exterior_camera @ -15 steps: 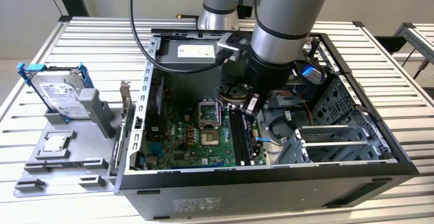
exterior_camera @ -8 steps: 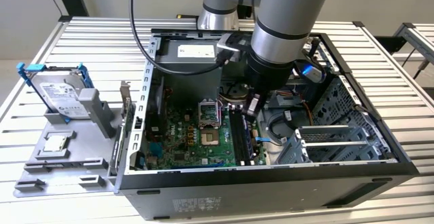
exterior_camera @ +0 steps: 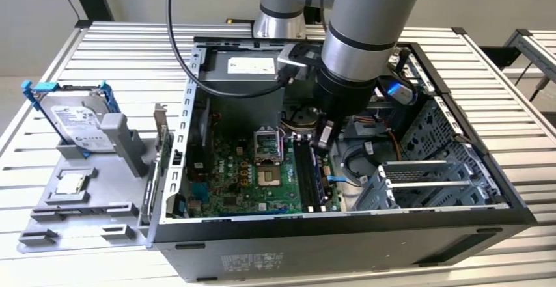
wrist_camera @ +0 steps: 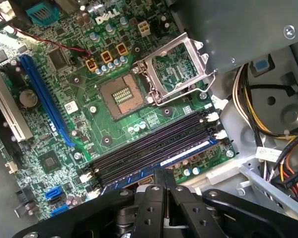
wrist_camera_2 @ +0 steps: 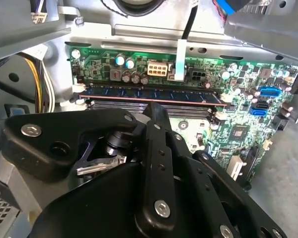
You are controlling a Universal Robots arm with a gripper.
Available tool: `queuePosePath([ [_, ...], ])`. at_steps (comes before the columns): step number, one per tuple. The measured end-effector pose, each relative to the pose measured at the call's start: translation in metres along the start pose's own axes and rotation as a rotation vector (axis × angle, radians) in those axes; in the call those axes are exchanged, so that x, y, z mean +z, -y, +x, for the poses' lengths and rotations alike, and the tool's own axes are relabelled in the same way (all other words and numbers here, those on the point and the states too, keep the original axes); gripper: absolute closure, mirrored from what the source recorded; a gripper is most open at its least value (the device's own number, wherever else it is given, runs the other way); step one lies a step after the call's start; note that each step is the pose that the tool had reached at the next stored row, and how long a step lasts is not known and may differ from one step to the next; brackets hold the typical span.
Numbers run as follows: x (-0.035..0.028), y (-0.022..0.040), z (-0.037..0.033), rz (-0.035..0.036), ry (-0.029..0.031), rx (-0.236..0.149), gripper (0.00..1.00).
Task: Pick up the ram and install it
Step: 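Press down the ram until it locks into place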
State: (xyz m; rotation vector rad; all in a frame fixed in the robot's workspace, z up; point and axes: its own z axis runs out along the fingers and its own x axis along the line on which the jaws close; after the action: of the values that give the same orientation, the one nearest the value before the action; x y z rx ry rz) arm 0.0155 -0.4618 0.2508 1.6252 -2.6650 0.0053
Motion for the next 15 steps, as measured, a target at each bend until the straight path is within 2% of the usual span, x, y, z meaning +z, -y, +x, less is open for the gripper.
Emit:
queuePosePath([
  [2,0.0000,0.0000,0.0000,0.0004,-0.0002,-0.024,1.00],
  [12,0.0009,0.0000,0.0000,0.0039,-0.0016,-0.205,1.00],
  [15,0.0014,0.0000,0.0000,0.0046,-0.0020,-0.244,1.00],
])
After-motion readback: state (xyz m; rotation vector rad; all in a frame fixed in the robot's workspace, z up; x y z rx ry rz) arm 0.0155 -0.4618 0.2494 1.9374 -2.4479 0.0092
